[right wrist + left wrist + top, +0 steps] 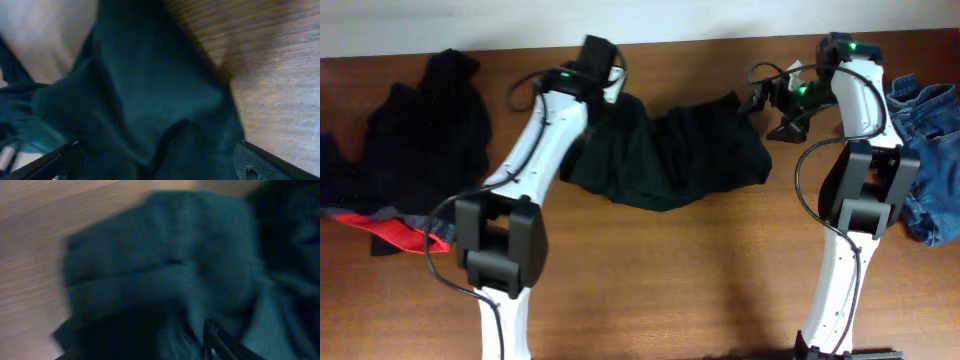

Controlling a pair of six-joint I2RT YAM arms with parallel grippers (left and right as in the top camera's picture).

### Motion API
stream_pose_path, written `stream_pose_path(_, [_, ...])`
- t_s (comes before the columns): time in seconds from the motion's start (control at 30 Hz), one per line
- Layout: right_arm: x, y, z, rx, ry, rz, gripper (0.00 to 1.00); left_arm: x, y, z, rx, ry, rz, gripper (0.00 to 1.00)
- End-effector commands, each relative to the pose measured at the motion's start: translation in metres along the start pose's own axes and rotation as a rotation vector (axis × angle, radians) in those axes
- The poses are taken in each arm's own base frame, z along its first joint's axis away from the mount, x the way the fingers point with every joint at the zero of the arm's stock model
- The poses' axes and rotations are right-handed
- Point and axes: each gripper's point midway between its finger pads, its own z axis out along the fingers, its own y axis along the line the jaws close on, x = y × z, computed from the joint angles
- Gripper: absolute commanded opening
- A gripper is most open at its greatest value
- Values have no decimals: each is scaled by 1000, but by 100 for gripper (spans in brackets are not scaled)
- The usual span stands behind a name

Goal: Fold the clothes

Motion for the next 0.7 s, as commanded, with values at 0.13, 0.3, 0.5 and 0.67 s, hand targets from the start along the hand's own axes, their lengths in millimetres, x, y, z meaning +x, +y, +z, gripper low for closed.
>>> stream_pose_path(0.13, [12, -12, 20, 12, 53, -140, 83, -25, 40, -43, 31, -112, -152, 1])
stream_pose_path(0.3, [1, 2, 6, 52, -5, -227, 82, -26, 47, -45, 13, -119, -160, 1])
stream_pose_path(0.5, [-15, 25, -38, 209, -126, -323, 90, -31, 60, -64, 3, -158, -181, 1])
stream_pose_path(0.67, [-3, 55, -37, 253, -113, -388, 94, -32, 59, -81, 3, -179, -179, 83])
